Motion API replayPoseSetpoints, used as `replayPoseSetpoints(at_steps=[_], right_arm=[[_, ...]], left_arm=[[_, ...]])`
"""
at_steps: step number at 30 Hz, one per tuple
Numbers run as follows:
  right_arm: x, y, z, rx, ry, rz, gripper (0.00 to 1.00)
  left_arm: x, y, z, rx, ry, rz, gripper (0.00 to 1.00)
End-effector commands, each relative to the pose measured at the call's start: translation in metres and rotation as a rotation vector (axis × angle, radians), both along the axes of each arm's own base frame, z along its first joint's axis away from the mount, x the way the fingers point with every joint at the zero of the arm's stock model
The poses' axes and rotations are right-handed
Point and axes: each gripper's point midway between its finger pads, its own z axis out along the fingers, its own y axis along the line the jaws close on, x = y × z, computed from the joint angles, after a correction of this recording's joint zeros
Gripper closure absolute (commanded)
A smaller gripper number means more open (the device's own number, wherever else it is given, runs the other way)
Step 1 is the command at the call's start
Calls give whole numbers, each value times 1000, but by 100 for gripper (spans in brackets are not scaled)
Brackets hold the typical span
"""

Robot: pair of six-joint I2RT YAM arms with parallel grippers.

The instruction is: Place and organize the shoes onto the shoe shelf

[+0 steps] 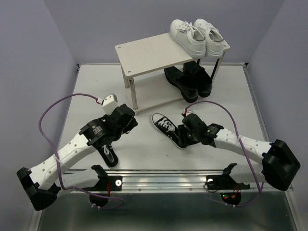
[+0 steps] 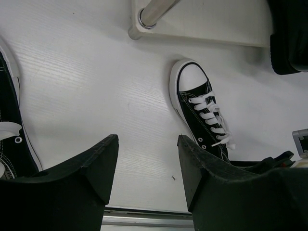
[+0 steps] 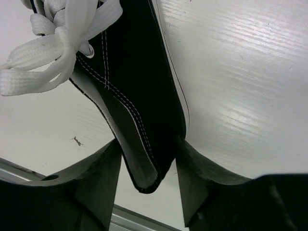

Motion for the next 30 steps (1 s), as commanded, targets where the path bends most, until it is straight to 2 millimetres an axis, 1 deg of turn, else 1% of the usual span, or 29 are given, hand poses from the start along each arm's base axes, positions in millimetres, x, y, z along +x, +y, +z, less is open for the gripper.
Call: replayPoseSetpoints(at_steps=[1, 3, 4, 5, 6, 9, 11, 12, 13, 16, 17, 19, 20, 22, 23, 27, 30], right_arm=[[11, 16, 14, 23, -57, 26, 56], [11, 17, 14, 16, -62, 31, 72], [11, 17, 14, 12, -63, 25, 88], [11, 16, 15, 10, -64, 24, 94], [12, 18, 20, 14, -75, 23, 98], [13, 16, 29, 17, -92, 12, 99], [16, 18, 50, 54, -130, 9, 99], [15, 16, 49, 47, -127, 8, 99], [16, 17, 63, 71, -151, 2, 99], [19, 14, 84, 92, -194, -20, 99], [20, 13, 96, 107, -211, -31, 99], [24, 8, 107, 102, -235, -62, 99], [25, 6, 115, 103, -245, -72, 99], [28, 5, 123, 102, -261, -90, 99], [31, 7, 131, 111, -273, -94, 99], [39, 11, 143, 117, -296, -100, 99], [52, 17, 157, 123, -328, -129, 99]], left_arm=[[2, 6, 7, -10, -37, 19, 37], [1, 7, 6, -9, -36, 20, 37], [1, 8, 6, -12, -38, 21, 37], [1, 9, 6, -11, -39, 22, 37], [0, 9, 6, -9, -38, 23, 37], [0, 11, 7, -10, -42, 26, 37], [1, 11, 8, -7, -46, 27, 38], [1, 11, 8, -5, -47, 25, 38], [2, 11, 10, -3, -50, 25, 38], [3, 11, 14, 8, -51, 21, 38], [4, 11, 17, 16, -53, 23, 38], [5, 11, 22, 16, -61, 26, 38], [5, 12, 23, 20, -64, 27, 38], [6, 13, 27, 22, -71, 29, 38], [6, 13, 28, 24, -71, 30, 38], [5, 14, 28, 31, -64, 28, 38], [4, 14, 29, 25, -68, 25, 38]])
